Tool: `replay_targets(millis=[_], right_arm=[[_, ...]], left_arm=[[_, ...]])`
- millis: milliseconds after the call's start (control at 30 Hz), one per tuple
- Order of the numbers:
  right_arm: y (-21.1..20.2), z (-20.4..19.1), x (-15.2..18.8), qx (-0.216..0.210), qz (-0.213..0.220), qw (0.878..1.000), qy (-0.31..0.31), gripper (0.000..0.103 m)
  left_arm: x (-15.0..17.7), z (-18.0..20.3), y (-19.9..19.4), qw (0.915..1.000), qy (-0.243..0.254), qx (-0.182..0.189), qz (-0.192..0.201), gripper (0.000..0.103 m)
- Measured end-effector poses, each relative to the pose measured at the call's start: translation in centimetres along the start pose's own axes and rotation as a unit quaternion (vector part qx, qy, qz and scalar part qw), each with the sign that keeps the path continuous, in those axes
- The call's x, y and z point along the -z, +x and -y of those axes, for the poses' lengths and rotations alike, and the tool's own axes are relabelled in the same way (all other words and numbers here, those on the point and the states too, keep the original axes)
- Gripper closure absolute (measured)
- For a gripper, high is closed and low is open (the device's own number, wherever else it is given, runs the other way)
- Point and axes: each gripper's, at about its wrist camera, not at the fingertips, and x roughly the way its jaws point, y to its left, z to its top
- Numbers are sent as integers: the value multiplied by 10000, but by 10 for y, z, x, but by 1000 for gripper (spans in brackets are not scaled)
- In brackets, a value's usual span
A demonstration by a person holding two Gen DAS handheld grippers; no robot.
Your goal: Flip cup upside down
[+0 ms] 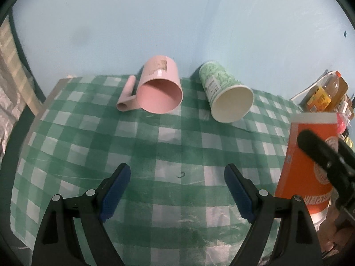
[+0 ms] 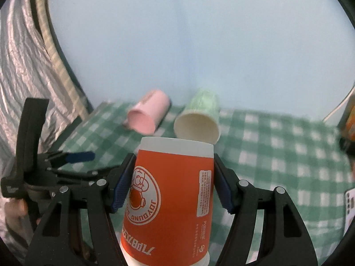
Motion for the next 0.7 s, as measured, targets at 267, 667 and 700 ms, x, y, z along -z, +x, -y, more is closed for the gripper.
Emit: replay_targets(millis=[267, 667, 700], right_arm=[[-15, -9, 5, 479, 837, 9946, -373, 35], [11, -16, 0, 1095, 837, 9885, -624, 35], [15, -16, -1, 1111, 792, 9887, -620, 35]], left_arm=[[11, 7, -9, 9991, 126, -151, 387, 15], [13, -5, -4, 9979, 7, -297, 582, 15], [13, -7, -2, 9978, 3, -320, 588, 15]])
